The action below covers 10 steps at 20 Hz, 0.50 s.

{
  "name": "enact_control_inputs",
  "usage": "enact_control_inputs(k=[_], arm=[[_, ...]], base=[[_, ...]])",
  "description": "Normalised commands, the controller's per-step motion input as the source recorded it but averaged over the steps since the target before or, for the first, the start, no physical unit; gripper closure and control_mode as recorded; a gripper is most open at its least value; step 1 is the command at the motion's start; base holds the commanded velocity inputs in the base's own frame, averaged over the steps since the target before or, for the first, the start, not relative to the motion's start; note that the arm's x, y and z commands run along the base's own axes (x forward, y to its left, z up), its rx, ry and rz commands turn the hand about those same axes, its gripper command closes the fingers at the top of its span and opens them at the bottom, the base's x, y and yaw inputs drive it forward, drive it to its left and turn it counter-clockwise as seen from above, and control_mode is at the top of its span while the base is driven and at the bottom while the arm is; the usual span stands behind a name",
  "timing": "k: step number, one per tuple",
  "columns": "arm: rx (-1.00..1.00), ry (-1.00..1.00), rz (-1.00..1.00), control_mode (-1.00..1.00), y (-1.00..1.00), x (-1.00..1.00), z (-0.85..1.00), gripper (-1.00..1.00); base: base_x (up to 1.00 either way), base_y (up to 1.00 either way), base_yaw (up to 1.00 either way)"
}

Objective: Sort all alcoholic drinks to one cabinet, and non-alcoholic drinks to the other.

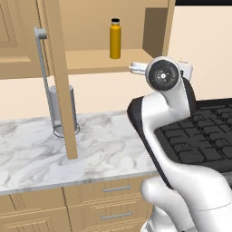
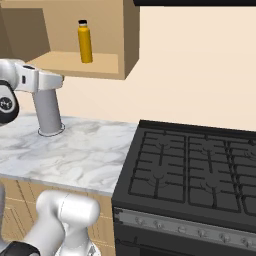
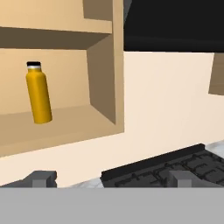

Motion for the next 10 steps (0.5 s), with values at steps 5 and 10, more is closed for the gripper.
enact_control_inputs(k=[5, 10], arm=[[0.03, 0.01, -0.01, -1.0, -0.31, -0.9, -0.22, -1.0], [0.01, 0.04, -0.02, -1.0, -0.19, -0.83, -0.29, -1.0]], base=[[0.0, 0.0, 0.0], [0.0, 0.0, 0.0]])
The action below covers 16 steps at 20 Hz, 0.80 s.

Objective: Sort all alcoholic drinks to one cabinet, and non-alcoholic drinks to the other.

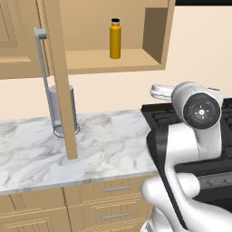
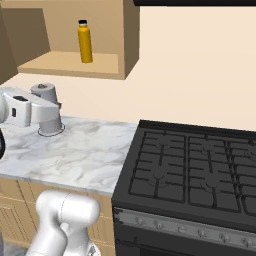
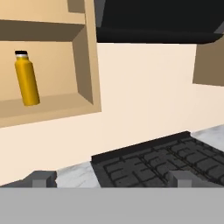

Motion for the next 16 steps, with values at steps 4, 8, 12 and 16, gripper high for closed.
enact_control_inputs(k=[4, 8, 12, 16], arm=[[0.0, 0.01, -0.06, -1.0, -0.01, -0.53, -0.15, -1.0], [0.0, 0.0, 0.0, -1.0, 0.0, 0.0, 0.0, -1.0], [0.0, -0.05, -0.02, 1.0, -0.02, -0.14, -0.04, -1.0], [0.0, 0.0, 0.0, 1.0, 0.0, 0.0, 0.0, -1.0]], base=[[0.0, 0.0, 0.0], [0.0, 0.0, 0.0], [-0.38, -0.27, -0.07], [-0.82, -0.78, -0.15]])
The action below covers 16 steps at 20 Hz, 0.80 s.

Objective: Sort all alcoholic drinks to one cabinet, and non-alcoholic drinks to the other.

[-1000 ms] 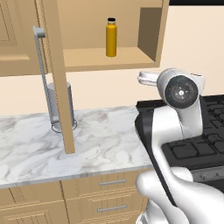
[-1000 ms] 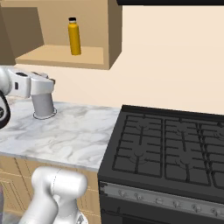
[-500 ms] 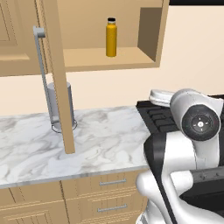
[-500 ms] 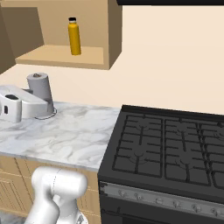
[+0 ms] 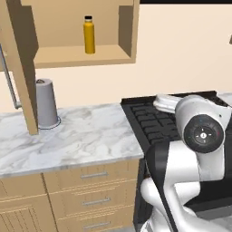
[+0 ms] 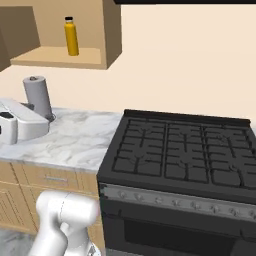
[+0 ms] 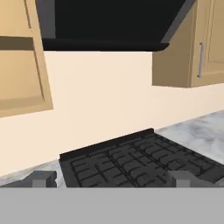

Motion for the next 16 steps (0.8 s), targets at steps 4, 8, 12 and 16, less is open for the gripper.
enact_control_inputs(k=[4, 8, 12, 16], arm=[[0.0, 0.0, 0.0, 1.0, 0.0, 0.0, 0.0, -1.0], [0.0, 0.0, 0.0, 1.0, 0.0, 0.0, 0.0, -1.0], [0.0, 0.0, 0.0, 1.0, 0.0, 0.0, 0.0, -1.0], [0.0, 0.0, 0.0, 1.0, 0.0, 0.0, 0.0, -1.0]], base=[[-0.62, -0.88, -0.12], [-0.44, -0.93, -0.09], [-0.36, -0.89, -0.08], [-0.11, -0.98, -0.06]])
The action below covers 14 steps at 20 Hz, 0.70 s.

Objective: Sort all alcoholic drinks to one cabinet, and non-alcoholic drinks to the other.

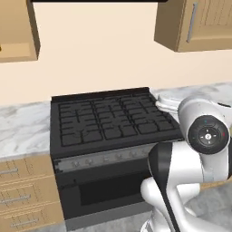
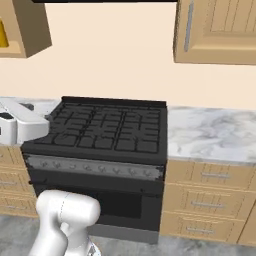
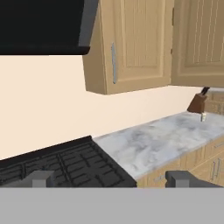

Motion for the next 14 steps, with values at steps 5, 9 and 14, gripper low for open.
enact_control_inputs(k=[5, 9, 14], arm=[[0.0, 0.0, 0.0, 1.0, 0.0, 0.0, 0.0, -1.0], [0.0, 0.0, 0.0, 1.0, 0.0, 0.0, 0.0, -1.0], [0.0, 0.0, 0.0, 1.0, 0.0, 0.0, 0.0, -1.0]], base=[[-0.1, -1.0, -0.04], [-0.2, -1.0, -0.04], [-0.6, -1.0, -0.05]])
